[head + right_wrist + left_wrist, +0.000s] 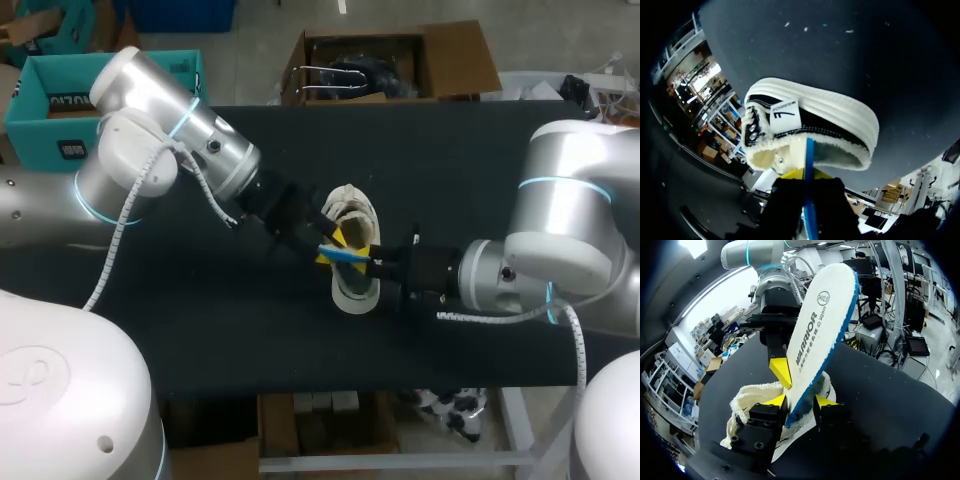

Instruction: Open the shoe tongue, take the insole out of the shoe, put the insole back into the shoe, and pack the shoe into the shoebox

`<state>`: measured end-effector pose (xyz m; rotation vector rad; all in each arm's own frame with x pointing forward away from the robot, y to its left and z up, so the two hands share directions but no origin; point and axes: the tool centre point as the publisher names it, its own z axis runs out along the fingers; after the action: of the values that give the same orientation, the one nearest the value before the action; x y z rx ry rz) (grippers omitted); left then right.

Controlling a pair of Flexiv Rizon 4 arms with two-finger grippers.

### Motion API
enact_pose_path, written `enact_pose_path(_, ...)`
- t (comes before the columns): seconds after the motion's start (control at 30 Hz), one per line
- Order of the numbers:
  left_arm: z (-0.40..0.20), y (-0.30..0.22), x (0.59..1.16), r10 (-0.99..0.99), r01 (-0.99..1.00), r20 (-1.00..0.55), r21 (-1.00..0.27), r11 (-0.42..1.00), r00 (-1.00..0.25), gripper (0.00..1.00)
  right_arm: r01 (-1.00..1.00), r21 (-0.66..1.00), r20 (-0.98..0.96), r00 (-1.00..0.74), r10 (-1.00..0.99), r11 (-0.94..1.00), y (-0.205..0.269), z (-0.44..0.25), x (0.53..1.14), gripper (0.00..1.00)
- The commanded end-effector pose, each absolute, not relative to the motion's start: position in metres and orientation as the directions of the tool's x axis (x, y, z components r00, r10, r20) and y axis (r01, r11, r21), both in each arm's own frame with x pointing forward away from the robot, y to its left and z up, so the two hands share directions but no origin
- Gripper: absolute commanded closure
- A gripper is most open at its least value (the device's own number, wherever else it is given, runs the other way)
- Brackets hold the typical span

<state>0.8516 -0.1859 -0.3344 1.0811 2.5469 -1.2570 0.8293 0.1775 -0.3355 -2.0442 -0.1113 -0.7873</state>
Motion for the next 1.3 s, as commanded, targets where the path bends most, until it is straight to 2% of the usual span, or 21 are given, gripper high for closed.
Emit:
enact_pose_path(0.03, -0.339, -0.191, 0.853, 0.554, 0.636, -0.377, -0.658, 0.403, -0.742, 0.83, 0.372, -0.729, 0.581, 0.78, -0.233, -0.575, 0.178, -0.342, 0.832, 1.0)
enact_pose_path(0.07, -0.339, -0.191, 0.853, 0.554, 0.636, -0.378, -0.659, 0.403, -0.742, 0.98, 0.372, -0.729, 0.582, 0.779, -0.233, -0.575, 0.177, -0.342, 0.833, 1.0)
enact_pose_path(0.1, -0.339, -0.191, 0.853, 0.553, 0.635, -0.378, -0.659, 0.403, -0.743, 1.0, 0.372, -0.729, 0.581, 0.78, -0.233, -0.574, 0.177, -0.343, 0.833, 1.0)
enact_pose_path(0.6, -0.35, -0.196, 0.858, 0.536, 0.627, -0.368, -0.637, 0.449, -0.759, 1.0, 0.367, -0.733, 0.573, 0.787, -0.229, -0.573, 0.171, -0.343, 0.833, 1.0)
enact_pose_path(0.67, -0.349, -0.196, 0.858, 0.535, 0.627, -0.37, -0.635, 0.452, -0.76, 1.0, 0.369, -0.724, 0.579, 0.784, -0.223, -0.583, 0.171, -0.337, 0.828, 0.7)
enact_pose_path(0.77, -0.348, -0.195, 0.858, 0.532, 0.626, -0.371, -0.635, 0.453, -0.761, 1.0, 0.366, -0.71, 0.586, 0.781, -0.216, -0.601, 0.173, -0.33, 0.82, 0.64)
enact_pose_path(0.83, -0.348, -0.194, 0.858, 0.53, 0.624, -0.37, -0.634, 0.456, -0.763, 1.0, 0.364, -0.703, 0.589, 0.779, -0.213, -0.612, 0.174, -0.326, 0.815, 0.69)
enact_pose_path(0.9, -0.348, -0.194, 0.858, 0.529, 0.623, -0.369, -0.635, 0.458, -0.765, 1.0, 0.361, -0.696, 0.591, 0.779, -0.21, -0.62, 0.175, -0.324, 0.812, 0.88)
enact_pose_path(0.97, -0.349, -0.194, 0.858, 0.527, 0.621, -0.368, -0.635, 0.459, -0.766, 1.0, 0.359, -0.693, 0.591, 0.779, -0.208, -0.625, 0.176, -0.323, 0.81, 1.0)
enact_pose_path(1.3, -0.344, -0.198, 0.855, 0.515, 0.638, -0.399, -0.611, 0.468, -0.759, 1.0, 0.377, -0.664, 0.597, 0.787, -0.155, -0.645, 0.175, -0.334, 0.82, 1.0)
